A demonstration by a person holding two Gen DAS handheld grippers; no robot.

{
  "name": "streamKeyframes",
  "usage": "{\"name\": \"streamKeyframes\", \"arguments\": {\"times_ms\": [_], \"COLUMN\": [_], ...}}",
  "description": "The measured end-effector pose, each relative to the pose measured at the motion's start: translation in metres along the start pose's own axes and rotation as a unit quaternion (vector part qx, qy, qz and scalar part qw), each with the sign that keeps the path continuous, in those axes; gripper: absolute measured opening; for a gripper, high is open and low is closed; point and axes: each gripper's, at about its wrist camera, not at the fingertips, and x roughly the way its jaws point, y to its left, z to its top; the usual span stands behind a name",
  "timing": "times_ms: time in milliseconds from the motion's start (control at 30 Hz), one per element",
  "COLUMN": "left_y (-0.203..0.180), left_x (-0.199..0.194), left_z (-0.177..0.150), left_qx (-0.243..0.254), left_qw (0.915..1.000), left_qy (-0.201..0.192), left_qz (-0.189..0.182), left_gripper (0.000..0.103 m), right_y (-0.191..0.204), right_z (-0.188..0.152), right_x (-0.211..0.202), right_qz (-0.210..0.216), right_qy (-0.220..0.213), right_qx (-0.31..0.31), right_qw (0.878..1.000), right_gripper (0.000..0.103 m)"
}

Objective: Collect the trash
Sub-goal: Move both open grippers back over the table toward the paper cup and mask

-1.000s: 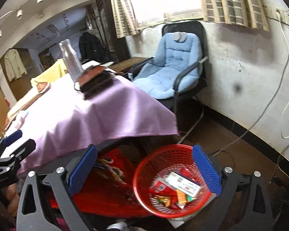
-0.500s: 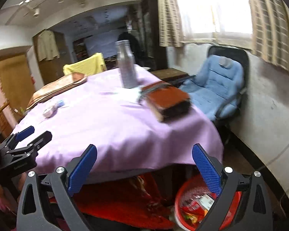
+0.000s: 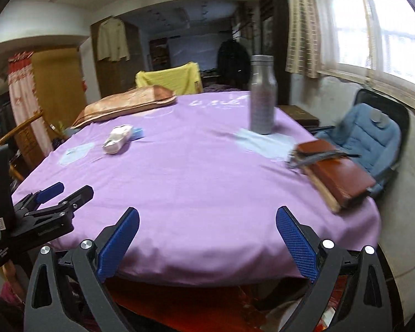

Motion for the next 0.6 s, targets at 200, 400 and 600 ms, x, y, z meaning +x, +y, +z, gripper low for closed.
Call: {"name": "streamKeyframes", "arguments": {"times_ms": [200, 400, 600], "left_y": [0.043, 0.079, 0.097], "left_x": [0.022, 0.045, 0.062], "left_z": [0.003, 0.015, 0.044], "left_qx": [-0.039, -0.07, -0.063], "left_qw": [0.9977, 0.9923, 0.9896], "left_qy": [0.039, 0.081, 0.095], "left_qz": [0.04, 0.063, 0.088], "left_gripper": [0.096, 0.096, 0.096], "right_y": [0.03, 0.053, 0.07], "right_z": [0.02, 0.042, 0.067], "right_x": [0.037, 0.08, 0.122], "right_qz": [0.031, 0.068, 0.103], "right_qy": [0.027, 0.047, 0.063], "right_qx": [-0.023, -0.03, -0.028], "right_qw": [0.999, 0.996, 0.992], "right_gripper": [0.097, 0.097, 0.097]}}
